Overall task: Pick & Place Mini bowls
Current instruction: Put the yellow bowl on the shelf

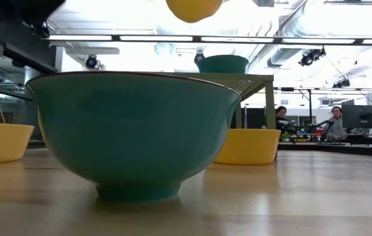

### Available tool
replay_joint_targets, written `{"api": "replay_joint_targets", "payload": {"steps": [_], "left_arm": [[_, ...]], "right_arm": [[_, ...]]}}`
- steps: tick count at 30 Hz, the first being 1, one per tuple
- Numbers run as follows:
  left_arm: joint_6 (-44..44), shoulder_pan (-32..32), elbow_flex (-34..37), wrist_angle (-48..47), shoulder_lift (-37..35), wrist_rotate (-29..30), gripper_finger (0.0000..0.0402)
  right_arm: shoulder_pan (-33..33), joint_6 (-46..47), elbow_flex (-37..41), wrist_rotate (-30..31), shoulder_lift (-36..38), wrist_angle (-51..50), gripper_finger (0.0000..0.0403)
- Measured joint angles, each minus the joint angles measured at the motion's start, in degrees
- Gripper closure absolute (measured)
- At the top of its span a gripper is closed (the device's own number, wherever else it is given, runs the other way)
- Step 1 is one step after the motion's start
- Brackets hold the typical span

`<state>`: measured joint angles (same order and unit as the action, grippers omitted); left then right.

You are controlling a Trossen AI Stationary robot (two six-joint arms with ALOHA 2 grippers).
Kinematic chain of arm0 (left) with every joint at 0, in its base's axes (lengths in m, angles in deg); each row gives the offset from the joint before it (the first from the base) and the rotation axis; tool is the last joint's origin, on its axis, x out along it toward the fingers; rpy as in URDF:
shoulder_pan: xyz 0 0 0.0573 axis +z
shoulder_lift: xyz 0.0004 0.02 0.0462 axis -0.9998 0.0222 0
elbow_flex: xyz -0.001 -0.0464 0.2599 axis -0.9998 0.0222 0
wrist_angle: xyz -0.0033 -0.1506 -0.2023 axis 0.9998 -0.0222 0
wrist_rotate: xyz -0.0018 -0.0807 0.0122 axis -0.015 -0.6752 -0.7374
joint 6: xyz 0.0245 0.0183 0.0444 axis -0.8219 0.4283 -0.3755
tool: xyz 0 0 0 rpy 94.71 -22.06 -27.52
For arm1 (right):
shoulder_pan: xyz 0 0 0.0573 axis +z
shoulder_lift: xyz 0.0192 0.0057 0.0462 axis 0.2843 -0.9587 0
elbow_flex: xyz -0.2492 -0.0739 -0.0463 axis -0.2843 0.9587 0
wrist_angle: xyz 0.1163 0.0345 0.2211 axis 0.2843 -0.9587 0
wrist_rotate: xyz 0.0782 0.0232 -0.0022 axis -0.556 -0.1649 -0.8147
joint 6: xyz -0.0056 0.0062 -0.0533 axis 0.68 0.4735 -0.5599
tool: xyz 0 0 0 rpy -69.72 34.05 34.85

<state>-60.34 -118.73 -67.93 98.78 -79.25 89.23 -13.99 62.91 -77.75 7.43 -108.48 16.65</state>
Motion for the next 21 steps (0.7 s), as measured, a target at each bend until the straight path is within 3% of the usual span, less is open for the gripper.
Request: {"api": "replay_joint_targets", "payload": {"steps": [5,10,16,21], "left_arm": [[3.98,0.0,-4.53,-1.44,2.57,-1.66,0.0298],[3.93,0.0,-12.61,-5.15,10.81,-2.81,0.0298],[-0.04,-0.01,-26.15,-21.14,25.41,-5.84,0.0298],[-10.91,0.0,-36.57,-33.75,38.83,-8.49,0.0298]], "right_arm": [[2.5,-1.66,0.01,2.11,0.0,-4.16,0.0403],[5.67,-2.68,3.02,5.03,0.09,-5.42,0.0403],[9.84,-2.74,8.26,6.92,0.0,-5.62,0.0403],[13.3,-3.39,12.29,3.32,0.0,-5.37,0.0403]]}}
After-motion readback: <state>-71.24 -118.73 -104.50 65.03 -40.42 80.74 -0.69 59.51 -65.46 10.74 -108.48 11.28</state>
